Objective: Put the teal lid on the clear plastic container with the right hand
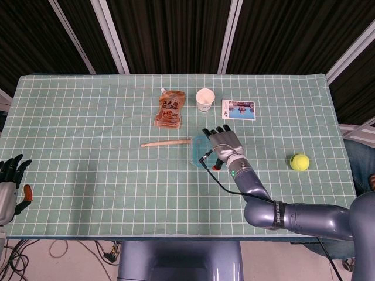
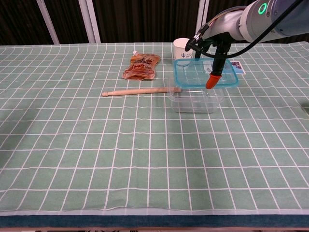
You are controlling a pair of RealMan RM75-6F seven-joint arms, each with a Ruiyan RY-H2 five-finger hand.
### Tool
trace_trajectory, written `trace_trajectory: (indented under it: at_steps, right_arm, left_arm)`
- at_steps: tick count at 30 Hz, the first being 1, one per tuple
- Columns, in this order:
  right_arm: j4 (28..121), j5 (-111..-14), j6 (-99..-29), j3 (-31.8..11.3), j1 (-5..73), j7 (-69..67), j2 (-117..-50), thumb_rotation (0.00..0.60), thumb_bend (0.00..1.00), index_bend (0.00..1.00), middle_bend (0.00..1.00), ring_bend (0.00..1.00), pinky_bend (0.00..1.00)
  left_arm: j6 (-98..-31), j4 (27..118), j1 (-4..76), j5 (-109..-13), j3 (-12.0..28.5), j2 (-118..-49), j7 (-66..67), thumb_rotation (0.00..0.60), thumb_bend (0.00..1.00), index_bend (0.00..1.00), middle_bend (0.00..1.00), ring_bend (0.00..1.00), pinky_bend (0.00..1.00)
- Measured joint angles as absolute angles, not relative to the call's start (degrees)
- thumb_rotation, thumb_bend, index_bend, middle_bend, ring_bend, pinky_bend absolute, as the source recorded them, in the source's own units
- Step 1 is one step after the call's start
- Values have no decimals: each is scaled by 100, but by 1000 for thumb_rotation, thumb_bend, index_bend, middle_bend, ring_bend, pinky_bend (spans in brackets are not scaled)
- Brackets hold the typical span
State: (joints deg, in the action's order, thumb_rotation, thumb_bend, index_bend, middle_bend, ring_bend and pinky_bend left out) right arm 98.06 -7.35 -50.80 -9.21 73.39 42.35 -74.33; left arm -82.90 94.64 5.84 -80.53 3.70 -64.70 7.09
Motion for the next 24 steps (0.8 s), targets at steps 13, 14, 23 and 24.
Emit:
trace_trajectory:
  at_steps: [13, 14, 23, 24]
  right_arm:
    - [9068, -718, -4993, -967, 7381, 3955, -7977, 600, 192, 66, 451, 114, 0]
    - [9038, -715, -4986, -966, 7378, 3944, -8002, 600, 192, 66, 451, 114, 0]
    - [8860, -731, -4923, -964, 7387, 3908, -8202, 600, 193, 66, 451, 114, 0]
    - [8851, -760, -4922, -958, 7389, 3911, -8223, 600, 193, 66, 451, 114, 0]
  left_arm:
    - [-8251, 9473, 592, -8001, 377, -6462, 701, 600, 657, 111, 0, 0, 0]
    - [-8250, 9476, 593, -8000, 377, -6461, 700, 600, 657, 111, 0, 0, 0]
    - [-8233, 9499, 596, -7968, 382, -6445, 704, 600, 657, 111, 0, 0, 0]
    - [-8230, 9499, 597, -7967, 382, -6444, 705, 600, 657, 111, 0, 0, 0]
